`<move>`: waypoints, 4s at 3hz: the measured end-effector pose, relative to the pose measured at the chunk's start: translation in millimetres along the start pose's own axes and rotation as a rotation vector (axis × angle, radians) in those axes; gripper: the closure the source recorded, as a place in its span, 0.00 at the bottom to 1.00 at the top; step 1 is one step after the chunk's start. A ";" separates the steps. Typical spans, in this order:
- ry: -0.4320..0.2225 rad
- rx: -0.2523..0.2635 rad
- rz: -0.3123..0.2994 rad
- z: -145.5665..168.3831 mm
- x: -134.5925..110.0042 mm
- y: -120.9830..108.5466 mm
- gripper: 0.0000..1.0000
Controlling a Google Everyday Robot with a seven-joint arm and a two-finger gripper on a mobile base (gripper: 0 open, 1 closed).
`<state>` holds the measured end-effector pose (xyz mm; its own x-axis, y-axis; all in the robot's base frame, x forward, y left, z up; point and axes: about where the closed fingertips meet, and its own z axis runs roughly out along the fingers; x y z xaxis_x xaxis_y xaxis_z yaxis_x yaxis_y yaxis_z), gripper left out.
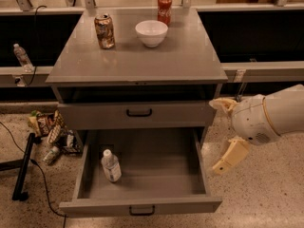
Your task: Pick blue plastic bottle from middle drawer and place on counter
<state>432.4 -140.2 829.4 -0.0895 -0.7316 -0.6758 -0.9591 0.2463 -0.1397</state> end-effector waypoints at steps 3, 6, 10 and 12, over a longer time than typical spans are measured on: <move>-0.216 0.042 0.059 146.5 6.9 -12.2 0.00; -0.371 -0.050 0.047 249.7 25.7 -3.6 0.00; -0.474 -0.058 0.169 360.3 36.3 6.6 0.00; -0.477 -0.102 0.142 421.4 28.5 -21.1 0.00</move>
Offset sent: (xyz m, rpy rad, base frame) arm 0.0500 0.0859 -0.1179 0.2330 -0.0377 -0.0716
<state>563.3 101.6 508.1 -0.1111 -0.3178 -0.9416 -0.9699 0.2412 0.0330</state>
